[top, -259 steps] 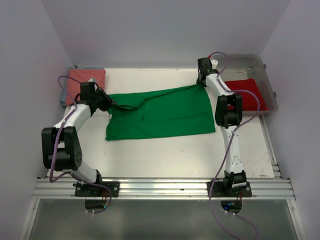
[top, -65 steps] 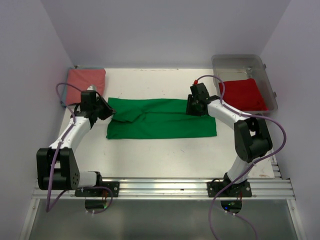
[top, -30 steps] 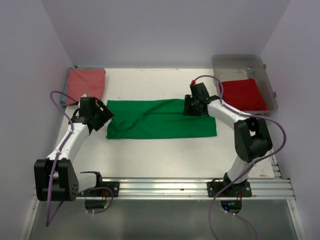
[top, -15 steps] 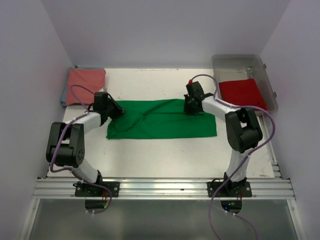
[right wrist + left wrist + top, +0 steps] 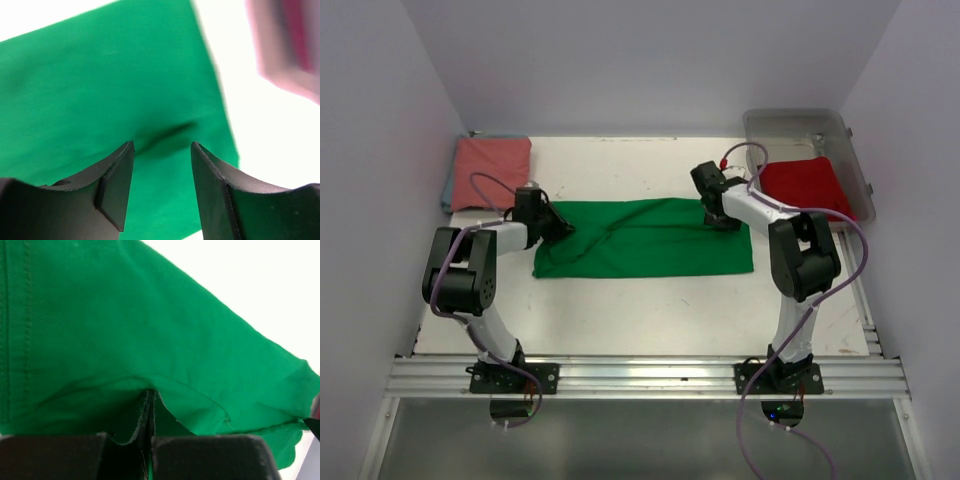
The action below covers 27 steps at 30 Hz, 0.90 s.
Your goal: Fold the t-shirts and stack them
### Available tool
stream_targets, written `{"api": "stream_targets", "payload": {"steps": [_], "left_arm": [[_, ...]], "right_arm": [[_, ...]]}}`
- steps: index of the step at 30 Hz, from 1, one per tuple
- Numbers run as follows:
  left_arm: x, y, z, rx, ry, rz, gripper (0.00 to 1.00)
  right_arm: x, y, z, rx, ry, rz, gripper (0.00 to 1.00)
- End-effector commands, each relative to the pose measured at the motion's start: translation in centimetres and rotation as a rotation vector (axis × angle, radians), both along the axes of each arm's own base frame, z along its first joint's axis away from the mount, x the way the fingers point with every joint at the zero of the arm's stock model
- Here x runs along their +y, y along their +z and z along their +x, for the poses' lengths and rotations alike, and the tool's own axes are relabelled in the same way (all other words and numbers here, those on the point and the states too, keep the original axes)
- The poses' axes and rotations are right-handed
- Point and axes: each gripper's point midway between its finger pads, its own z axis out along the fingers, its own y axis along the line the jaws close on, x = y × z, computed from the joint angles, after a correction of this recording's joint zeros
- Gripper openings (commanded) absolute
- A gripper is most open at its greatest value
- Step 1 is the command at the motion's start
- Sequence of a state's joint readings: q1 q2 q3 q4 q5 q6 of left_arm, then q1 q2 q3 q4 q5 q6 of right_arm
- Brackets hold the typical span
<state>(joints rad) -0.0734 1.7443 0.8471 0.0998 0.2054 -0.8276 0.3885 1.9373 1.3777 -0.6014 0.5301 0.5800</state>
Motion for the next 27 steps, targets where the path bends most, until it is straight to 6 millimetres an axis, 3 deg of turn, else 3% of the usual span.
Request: {"api": "stream_targets", "payload": {"steps": [1, 5, 13, 17, 22, 27], "left_arm": [[0.3, -0.2, 1.5, -0.032, 0.007, 0.033, 0.00], [0.6, -1.4, 1.2, -0.008, 0.013, 0.048, 0.00], [0.7, -1.8, 1.3, -0.003, 0.016, 0.051, 0.00], [0.7, -1.8, 1.3, -0.005, 0.014, 0.053, 0.00], [0.5, -2.0, 1.2, 0.000, 0.001, 0.049, 0.00], [0.1, -1.8, 1.2, -0.005, -0.012, 0.034, 0.00]], "right_arm": [[-4.9, 1.8, -1.2, -0.014, -0.210, -0.181, 0.54], [-7.7, 0.0, -1.9, 0.016, -0.300, -0.167, 0.53], [-8.1, -2.1, 0.2, 0.006, -0.274, -0.060, 0.53], [-7.5, -1.6, 0.6, -0.024, -0.251, -0.014, 0.53], [-6.7, 1.8, 1.3, -0.135, -0.211, 0.058, 0.52], [-6.2, 3.7, 1.1, -0.185, -0.189, 0.099, 0.52]]}}
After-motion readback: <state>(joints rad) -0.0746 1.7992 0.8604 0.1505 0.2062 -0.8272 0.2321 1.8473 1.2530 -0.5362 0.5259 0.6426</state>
